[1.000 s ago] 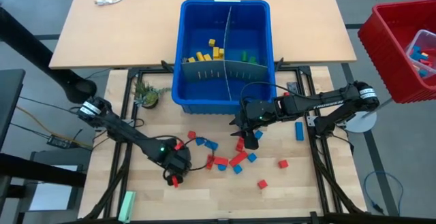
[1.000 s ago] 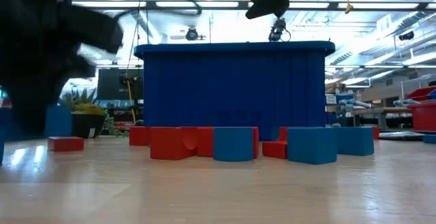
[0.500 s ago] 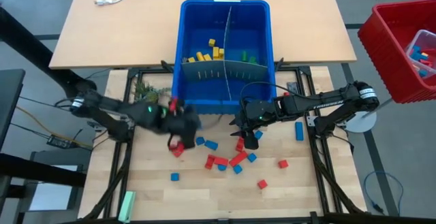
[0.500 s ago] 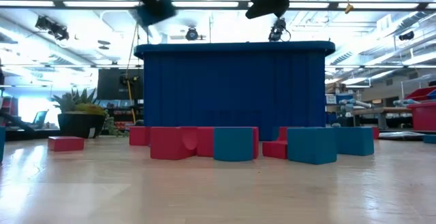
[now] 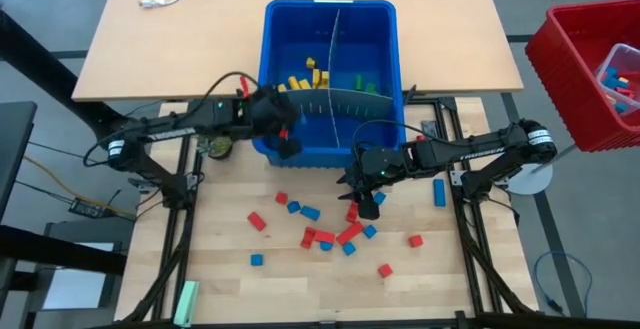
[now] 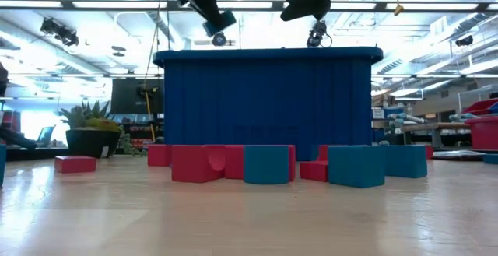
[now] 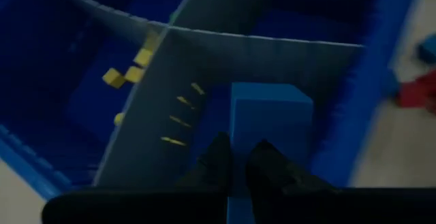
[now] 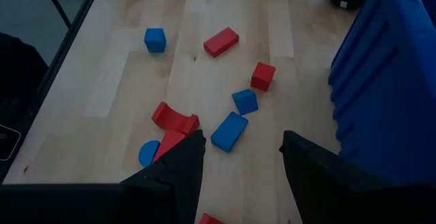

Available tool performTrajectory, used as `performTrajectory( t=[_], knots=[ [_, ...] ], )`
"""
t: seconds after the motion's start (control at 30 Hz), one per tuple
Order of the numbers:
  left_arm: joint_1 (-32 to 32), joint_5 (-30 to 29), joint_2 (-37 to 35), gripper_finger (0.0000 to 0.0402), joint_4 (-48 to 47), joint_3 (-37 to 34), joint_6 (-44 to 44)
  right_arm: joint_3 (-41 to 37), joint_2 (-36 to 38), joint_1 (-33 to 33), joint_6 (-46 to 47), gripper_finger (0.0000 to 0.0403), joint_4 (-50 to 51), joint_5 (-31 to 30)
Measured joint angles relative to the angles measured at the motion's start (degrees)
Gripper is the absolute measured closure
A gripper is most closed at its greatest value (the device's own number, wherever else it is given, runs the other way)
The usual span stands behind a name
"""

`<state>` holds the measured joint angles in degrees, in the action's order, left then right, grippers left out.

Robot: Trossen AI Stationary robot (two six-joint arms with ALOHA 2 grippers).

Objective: Sort blocks
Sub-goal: Put the blue block with the other blue block into the blue bin

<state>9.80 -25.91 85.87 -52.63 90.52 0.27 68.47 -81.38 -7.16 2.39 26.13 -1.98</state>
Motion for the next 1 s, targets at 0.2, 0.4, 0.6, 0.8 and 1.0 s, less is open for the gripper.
performTrajectory(
  t=[0.2, 0.4, 0.6, 0.8, 1.0],
  knots=[
    [4.67, 0.03, 2.63, 0.034, 2.42, 0.0, 1.41, 0.0, 0.0, 0.0, 0.02, 0.022, -0.26, -0.02],
    [6.4, 0.03, 4.54, 0.0275, 2.29, 0.0, 2.6, 0.0, 0.0, 0.0, 0.02, 0.0222, -0.44, -0.04],
    [5.36, 1.06, 4.14, 0.0227, 0.45, 1.34, 1.97, 0.0, 0.0, 0.0, 0.01, 0.0222, -0.4, -0.04],
    [-0.27, 5.68, 3.06, 0.0226, -5.31, 5.62, -1.23, 0.0, 0.0, 0.0, 0.0, 0.0223, -0.33, -0.07],
    [-9.25, 10.99, 2.72, 0.023, -14.87, 6.86, -7.22, 0.0, 0.0, 0.0, -0.33, 0.0223, -0.32, -0.14]
  ],
)
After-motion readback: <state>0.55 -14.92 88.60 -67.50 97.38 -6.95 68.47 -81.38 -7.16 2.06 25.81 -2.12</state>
